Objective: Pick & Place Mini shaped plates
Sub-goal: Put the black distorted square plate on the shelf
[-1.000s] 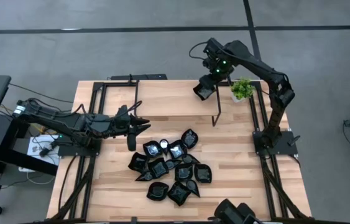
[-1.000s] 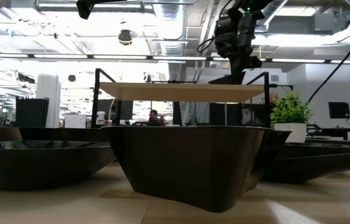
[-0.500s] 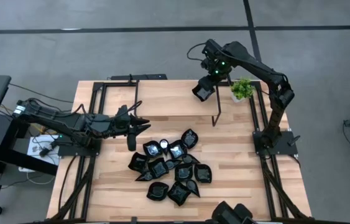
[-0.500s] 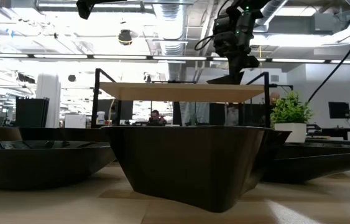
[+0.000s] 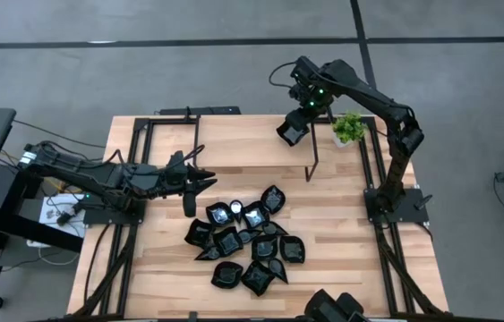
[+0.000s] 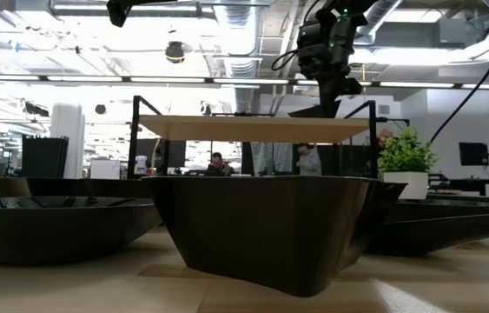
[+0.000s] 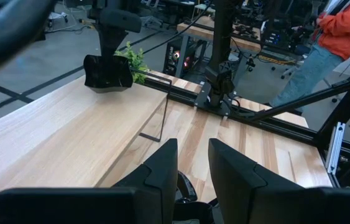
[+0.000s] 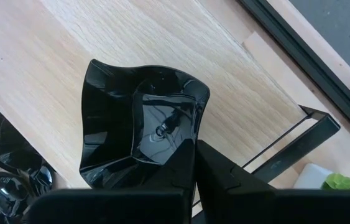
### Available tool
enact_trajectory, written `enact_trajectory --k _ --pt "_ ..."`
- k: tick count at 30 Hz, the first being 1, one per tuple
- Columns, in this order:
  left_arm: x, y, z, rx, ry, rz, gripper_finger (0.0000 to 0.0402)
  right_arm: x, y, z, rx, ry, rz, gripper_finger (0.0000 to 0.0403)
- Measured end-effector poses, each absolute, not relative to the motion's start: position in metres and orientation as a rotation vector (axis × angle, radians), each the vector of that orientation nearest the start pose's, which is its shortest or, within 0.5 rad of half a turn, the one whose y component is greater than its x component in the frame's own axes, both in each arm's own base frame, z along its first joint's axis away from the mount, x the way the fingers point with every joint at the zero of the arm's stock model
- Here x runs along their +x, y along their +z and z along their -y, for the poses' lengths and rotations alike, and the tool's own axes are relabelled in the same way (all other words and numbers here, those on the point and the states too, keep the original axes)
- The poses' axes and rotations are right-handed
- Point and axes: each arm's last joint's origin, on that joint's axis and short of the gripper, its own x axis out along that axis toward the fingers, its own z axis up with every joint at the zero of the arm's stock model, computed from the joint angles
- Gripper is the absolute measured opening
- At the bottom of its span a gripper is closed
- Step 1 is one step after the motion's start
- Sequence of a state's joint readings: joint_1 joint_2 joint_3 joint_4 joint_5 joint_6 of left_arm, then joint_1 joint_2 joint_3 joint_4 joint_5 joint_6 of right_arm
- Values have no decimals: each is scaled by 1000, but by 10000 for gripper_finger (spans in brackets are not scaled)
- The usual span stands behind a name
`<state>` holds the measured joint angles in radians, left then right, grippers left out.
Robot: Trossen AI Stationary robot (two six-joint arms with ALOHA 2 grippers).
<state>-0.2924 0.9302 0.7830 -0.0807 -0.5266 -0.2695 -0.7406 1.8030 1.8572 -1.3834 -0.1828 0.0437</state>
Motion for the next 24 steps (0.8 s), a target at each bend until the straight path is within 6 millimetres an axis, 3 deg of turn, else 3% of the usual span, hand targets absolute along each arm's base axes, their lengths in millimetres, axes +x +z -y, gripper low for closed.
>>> enact_trajectory --k 17,24 --pt "200 318 45 -188 259 -166 92 257 340 228 644 -499 -1209 7" --pt "200 319 45 -189 259 -165 92 257 340 228 648 -498 -1216 36"
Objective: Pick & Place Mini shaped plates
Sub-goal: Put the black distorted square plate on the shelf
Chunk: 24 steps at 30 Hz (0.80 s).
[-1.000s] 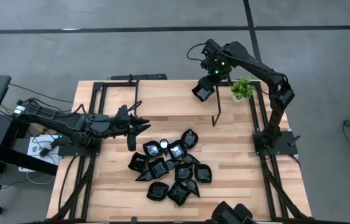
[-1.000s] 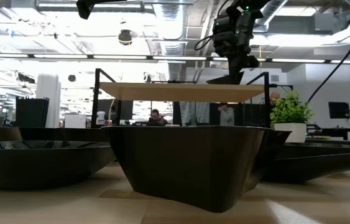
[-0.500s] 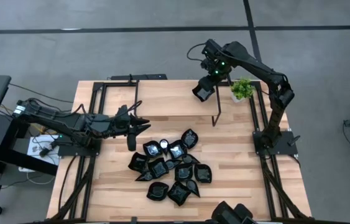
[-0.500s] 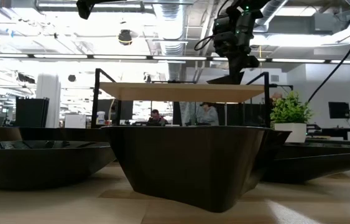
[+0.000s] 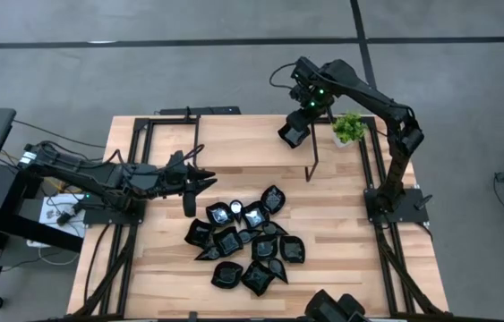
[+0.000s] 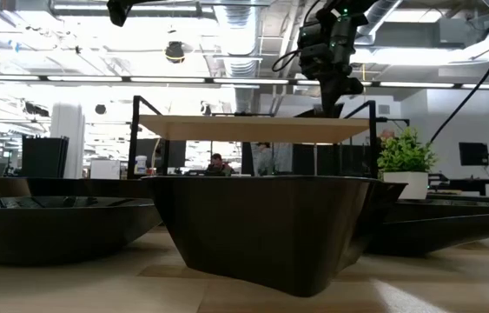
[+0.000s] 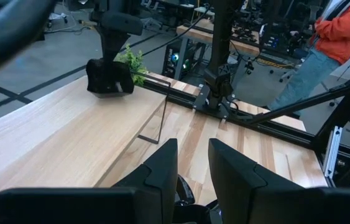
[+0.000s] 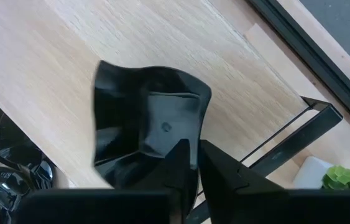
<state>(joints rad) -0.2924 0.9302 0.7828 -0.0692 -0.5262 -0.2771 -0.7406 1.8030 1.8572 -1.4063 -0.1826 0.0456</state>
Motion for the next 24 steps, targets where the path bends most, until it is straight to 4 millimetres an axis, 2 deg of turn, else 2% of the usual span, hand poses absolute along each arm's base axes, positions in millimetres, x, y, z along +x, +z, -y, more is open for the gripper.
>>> enact_trajectory --k 5,19,24 --pt "200 319 45 -189 259 -165 92 257 340 228 652 -501 -1215 51" --pt "200 319 45 -189 258 -165 92 256 340 228 633 -489 -1217 50" --pt "200 319 45 -189 258 -165 92 251 353 224 571 -521 -1163 50"
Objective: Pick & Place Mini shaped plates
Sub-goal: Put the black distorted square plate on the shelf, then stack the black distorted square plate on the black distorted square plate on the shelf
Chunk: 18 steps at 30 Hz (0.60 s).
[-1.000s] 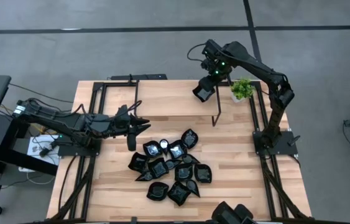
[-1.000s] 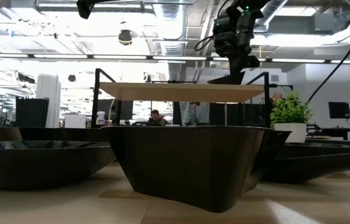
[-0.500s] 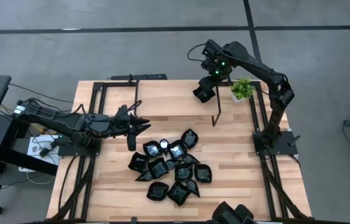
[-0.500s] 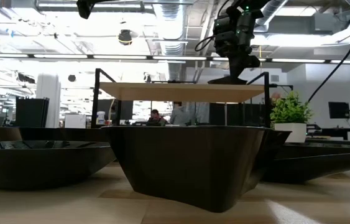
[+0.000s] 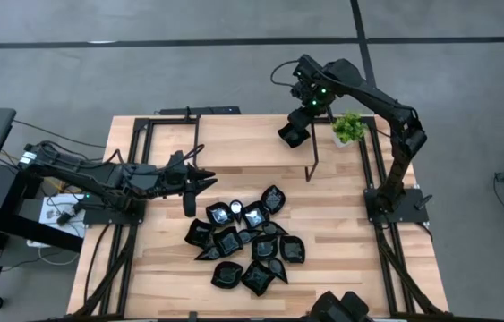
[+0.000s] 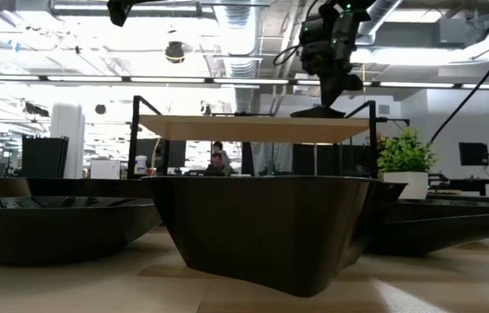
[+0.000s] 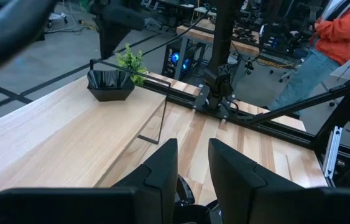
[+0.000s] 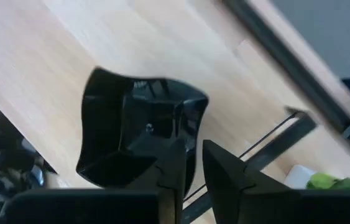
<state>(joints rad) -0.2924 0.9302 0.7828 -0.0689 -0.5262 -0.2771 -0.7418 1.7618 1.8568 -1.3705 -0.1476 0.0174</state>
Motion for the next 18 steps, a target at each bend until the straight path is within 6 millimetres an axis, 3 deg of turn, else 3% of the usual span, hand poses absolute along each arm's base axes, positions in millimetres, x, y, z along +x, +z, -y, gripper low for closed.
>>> enact_trajectory --k 8,18 --pt "200 319 45 -188 259 -166 92 227 407 201 464 -584 -897 50" --pt "200 318 45 -190 240 -169 92 216 456 145 247 -455 -670 50"
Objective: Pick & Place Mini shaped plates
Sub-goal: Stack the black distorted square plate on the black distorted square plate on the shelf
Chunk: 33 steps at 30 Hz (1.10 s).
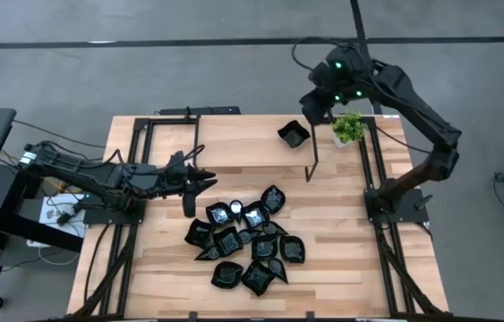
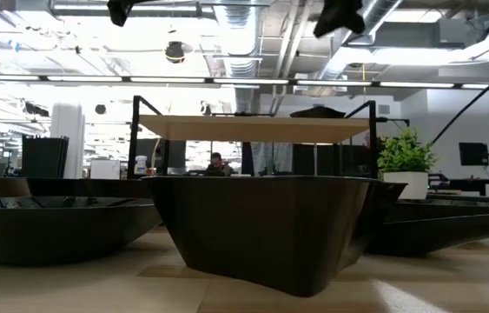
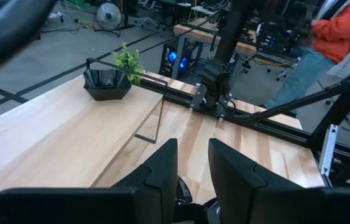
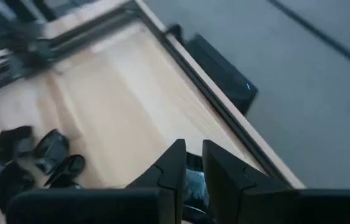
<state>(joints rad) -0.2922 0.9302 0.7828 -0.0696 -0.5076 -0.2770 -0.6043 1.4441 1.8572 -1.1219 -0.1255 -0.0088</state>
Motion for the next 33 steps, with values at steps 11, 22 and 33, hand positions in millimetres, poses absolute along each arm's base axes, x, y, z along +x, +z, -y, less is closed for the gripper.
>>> enact_trajectory --k 11,22,33 --pt "200 318 46 -191 234 -171 92 236 466 73 -37 -112 -660 50" --pt "200 318 47 -197 181 -180 92 258 458 8 -154 232 -581 50" --pt "200 317 52 -243 7 -215 92 271 381 -9 -73 265 -609 50"
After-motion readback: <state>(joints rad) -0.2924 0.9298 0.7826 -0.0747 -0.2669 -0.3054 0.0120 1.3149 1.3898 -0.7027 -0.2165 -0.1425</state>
